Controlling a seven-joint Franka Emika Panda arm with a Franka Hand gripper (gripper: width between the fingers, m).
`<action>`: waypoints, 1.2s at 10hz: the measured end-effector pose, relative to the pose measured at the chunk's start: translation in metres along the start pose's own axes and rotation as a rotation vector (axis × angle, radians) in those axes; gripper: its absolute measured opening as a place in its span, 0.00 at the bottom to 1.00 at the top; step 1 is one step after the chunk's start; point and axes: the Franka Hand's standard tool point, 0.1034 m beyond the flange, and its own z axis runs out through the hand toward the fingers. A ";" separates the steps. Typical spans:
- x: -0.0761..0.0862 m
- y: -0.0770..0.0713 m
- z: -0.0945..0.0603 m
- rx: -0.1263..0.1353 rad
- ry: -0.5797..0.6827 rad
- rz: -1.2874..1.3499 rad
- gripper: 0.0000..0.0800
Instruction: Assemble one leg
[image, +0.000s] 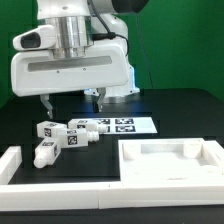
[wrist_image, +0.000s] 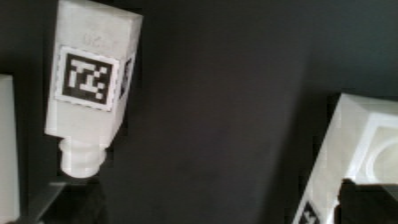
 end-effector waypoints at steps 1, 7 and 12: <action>0.000 0.001 0.000 -0.002 -0.001 -0.068 0.81; -0.084 0.038 0.008 -0.071 -0.018 -0.685 0.81; -0.105 0.048 0.014 -0.056 -0.049 -0.767 0.81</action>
Offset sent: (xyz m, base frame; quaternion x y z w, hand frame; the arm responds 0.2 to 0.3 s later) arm -0.0231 -0.0039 -0.0082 -0.0286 0.0411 -0.2272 0.9726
